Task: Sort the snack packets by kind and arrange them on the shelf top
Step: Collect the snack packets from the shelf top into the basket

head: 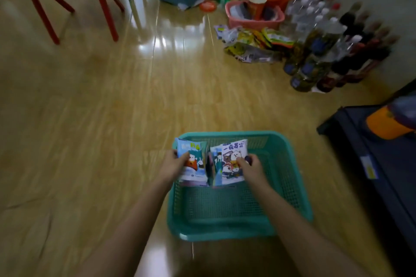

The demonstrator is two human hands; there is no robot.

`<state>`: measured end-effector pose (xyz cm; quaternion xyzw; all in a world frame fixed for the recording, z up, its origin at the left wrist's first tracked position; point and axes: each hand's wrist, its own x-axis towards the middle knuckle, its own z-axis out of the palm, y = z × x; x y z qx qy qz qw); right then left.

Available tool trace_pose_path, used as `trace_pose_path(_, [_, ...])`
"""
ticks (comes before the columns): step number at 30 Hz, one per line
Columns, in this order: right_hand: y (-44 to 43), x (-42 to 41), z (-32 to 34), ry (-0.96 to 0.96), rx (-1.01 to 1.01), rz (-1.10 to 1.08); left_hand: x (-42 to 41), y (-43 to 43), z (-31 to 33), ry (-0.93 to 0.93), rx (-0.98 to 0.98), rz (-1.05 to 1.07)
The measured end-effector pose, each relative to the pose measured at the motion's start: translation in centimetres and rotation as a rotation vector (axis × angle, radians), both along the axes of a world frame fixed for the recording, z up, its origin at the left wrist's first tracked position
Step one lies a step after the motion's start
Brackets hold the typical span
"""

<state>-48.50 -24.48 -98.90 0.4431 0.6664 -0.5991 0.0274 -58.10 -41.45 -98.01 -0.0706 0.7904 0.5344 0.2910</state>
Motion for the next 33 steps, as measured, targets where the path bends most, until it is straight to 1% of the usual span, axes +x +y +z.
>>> trace_pose_path(3, [0.2,-0.6,-3.7,-0.019,0.027,0.039,-1.0,0.2,-4.6,0.021,-0.036,0.0])
trace_pose_path(5, [0.3,-1.2,-4.8,-0.017,0.053,0.034,-1.5,0.1,-6.8,0.032,-0.071,-0.008])
trace_pose_path(7, [0.4,-1.6,-5.1,-0.017,0.089,0.023,-1.7,0.3,-7.7,0.046,-0.107,0.007])
trace_pose_path(9, [0.6,-1.9,-5.2,-0.044,0.13,0.016,-1.7,0.7,-7.6,0.097,-0.16,0.003])
trace_pose_path(11, [0.7,-1.9,-5.4,-0.085,0.193,0.012,-1.8,0.9,-7.4,0.172,-0.266,-0.045])
trace_pose_path(15, [0.9,-1.5,-6.1,-0.157,0.323,0.069,-1.4,0.7,-7.3,0.28,-0.453,-0.124])
trace_pose_path(18, [1.3,-1.3,-5.8,-0.175,0.366,0.12,-1.1,0.6,-6.9,0.337,-0.531,-0.172])
trace_pose_path(20, [1.8,-0.7,-4.1,-0.189,0.373,0.146,-0.9,0.3,-5.2,0.369,-0.568,-0.236])
trace_pose_path(23, [2.7,1.0,2.1,-0.196,0.381,0.192,-0.3,-0.5,0.8,0.366,-0.569,-0.298])
trace_pose_path(26, [3.6,2.9,11.5,-0.169,0.384,0.208,0.3,-1.4,10.5,0.366,-0.593,-0.336])
trace_pose_path(29, [4.4,4.8,23.9,-0.127,0.409,0.222,0.8,-1.3,22.7,0.403,-0.587,-0.413])
trace_pose_path(33, [6.3,7.2,42.7,-0.055,0.594,0.258,1.9,0.5,40.0,0.48,-0.524,-0.48])
